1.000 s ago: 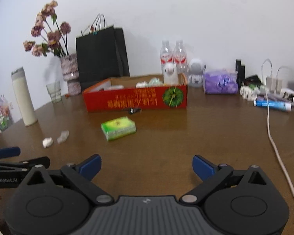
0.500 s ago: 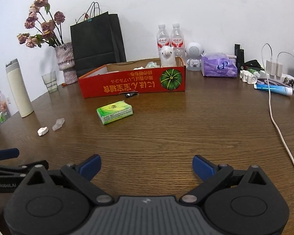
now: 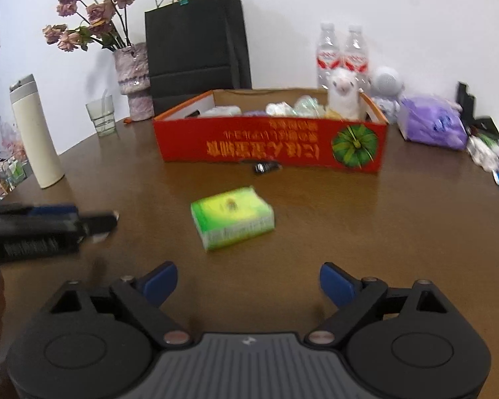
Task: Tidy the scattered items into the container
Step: 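Withdraw both tools from the box toward the green tissue pack, then grasp the green tissue pack with the right tool, then carry the green tissue pack into the box and open the right tool, then withdraw both tools from the box toward the white heart-shaped object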
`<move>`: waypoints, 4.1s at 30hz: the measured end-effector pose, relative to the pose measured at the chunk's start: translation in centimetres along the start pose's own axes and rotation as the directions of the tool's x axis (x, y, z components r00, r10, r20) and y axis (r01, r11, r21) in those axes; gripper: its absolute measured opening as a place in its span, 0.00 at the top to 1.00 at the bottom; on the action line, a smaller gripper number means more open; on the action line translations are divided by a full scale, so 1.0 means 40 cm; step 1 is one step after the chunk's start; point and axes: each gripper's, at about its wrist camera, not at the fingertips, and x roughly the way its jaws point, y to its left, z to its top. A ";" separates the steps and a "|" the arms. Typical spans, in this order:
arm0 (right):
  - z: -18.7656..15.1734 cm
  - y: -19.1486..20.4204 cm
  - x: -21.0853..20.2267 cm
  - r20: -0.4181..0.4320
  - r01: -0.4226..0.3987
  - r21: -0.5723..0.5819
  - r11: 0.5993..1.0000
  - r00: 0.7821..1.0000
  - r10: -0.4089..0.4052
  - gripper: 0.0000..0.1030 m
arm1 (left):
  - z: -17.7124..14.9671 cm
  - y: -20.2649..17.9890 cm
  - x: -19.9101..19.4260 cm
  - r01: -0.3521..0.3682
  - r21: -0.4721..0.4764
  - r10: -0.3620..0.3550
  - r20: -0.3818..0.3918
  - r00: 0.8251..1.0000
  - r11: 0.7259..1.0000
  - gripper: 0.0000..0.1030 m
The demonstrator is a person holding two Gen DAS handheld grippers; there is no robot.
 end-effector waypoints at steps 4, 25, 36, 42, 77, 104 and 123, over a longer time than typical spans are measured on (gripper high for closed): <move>0.051 0.002 0.051 0.002 -0.013 -0.039 0.999 1.000 0.013 0.11 | -0.010 0.018 0.031 0.027 -0.027 -0.028 -0.041 0.999 0.999 0.51; 0.019 0.035 0.047 0.035 -0.056 -0.027 0.998 0.998 0.057 0.34 | -0.062 -0.022 -0.104 0.022 -0.069 -0.017 0.065 0.998 0.997 0.94; -0.159 -0.013 -0.210 0.123 -0.023 0.091 0.996 0.992 0.012 0.34 | -0.137 -0.103 -0.223 0.096 0.001 -0.095 0.100 0.990 0.995 0.94; -0.171 -0.014 -0.221 0.138 -0.050 0.114 0.992 0.990 0.034 0.34 | -0.134 -0.139 -0.236 0.131 0.020 -0.133 0.123 0.983 0.991 0.95; 0.493 -0.273 0.370 -0.138 0.129 0.035 0.991 0.983 -0.123 0.34 | 0.456 0.058 0.467 0.201 -0.149 -0.227 -0.188 0.955 0.968 0.89; 0.494 -0.213 0.100 -0.154 0.036 0.209 0.977 0.988 -0.004 0.15 | 0.465 0.030 0.128 0.013 -0.062 -0.020 -0.113 0.993 0.998 0.00; 0.285 -0.109 0.034 -0.082 0.082 0.140 0.987 0.994 -0.071 0.11 | 0.257 -0.078 0.007 -0.082 0.029 0.081 0.047 0.996 0.996 0.00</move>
